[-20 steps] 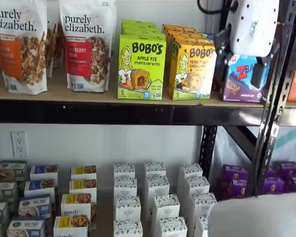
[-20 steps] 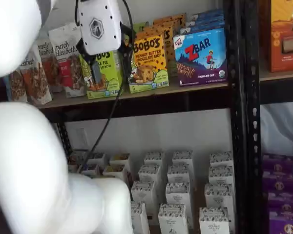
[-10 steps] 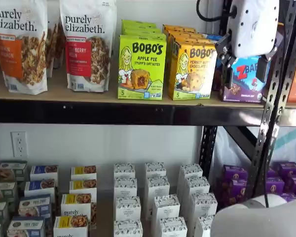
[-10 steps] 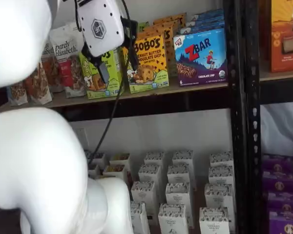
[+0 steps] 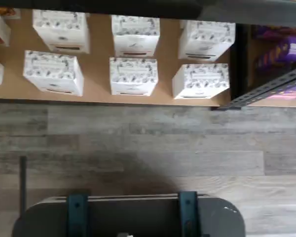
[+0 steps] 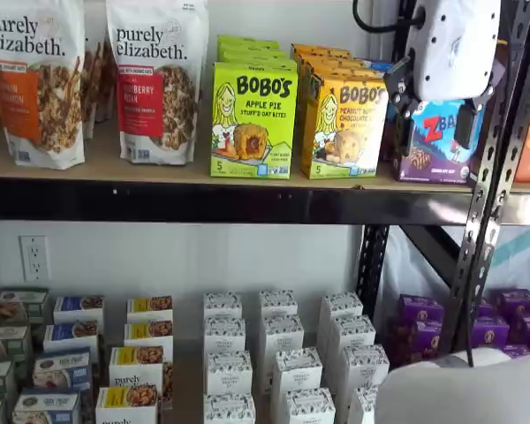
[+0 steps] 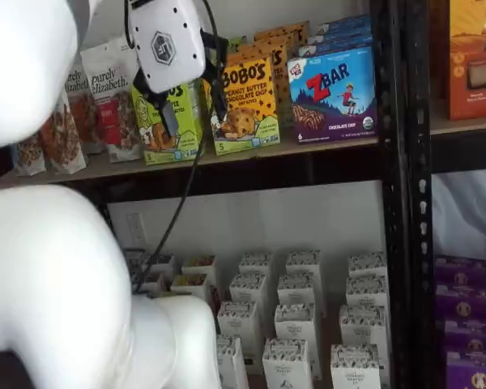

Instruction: Pick up the orange box on the top shelf, the fifth box from the left

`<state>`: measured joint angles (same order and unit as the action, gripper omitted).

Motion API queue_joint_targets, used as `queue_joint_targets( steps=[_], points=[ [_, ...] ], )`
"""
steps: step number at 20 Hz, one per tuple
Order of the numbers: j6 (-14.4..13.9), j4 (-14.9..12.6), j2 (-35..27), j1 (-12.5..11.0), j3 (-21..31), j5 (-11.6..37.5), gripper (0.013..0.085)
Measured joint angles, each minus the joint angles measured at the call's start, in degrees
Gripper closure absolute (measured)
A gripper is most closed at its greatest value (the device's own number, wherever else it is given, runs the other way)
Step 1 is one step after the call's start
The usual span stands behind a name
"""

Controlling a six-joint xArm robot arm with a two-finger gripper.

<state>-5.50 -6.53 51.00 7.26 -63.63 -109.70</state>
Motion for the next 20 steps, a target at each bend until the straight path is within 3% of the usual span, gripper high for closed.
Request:
queue_joint_targets(
  steps=[4,6,20],
  points=[
    [2.1,3.8,-0.4,-3.4,-0.3,0.1,0.0130],
    [2.3,4.3,-0.5,-3.7,-0.3,0.2,0.0130],
    [-0.2,2.6,-5.4,-1.1,-2.3,6.8,0.0130]
  ],
)
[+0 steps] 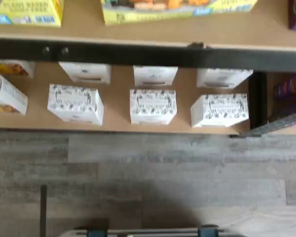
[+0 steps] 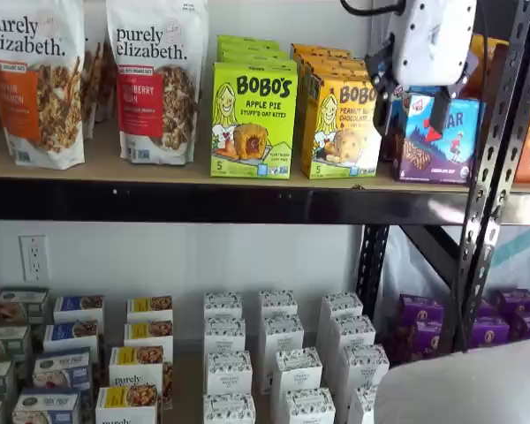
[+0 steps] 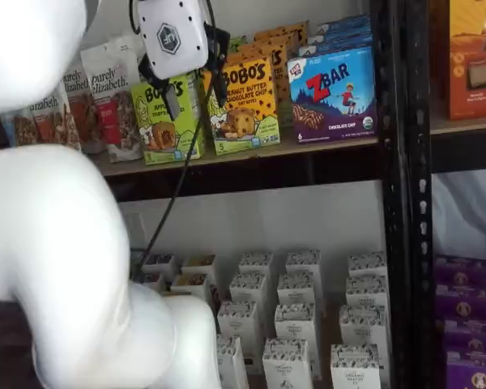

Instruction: Pick up the orange box on the top shelf, the fifth box from the left

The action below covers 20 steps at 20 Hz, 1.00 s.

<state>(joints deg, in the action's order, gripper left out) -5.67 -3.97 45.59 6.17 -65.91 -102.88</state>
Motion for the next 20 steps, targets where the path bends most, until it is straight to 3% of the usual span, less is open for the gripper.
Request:
queue_joint_targets(
  steps=[11,20],
  points=[
    [0.6,1.2,-9.6,-1.4,-5.7,9.1,0.0130],
    [1.8,3.3,-16.0,-2.9,-8.8,13.5,0.0130]
  ],
)
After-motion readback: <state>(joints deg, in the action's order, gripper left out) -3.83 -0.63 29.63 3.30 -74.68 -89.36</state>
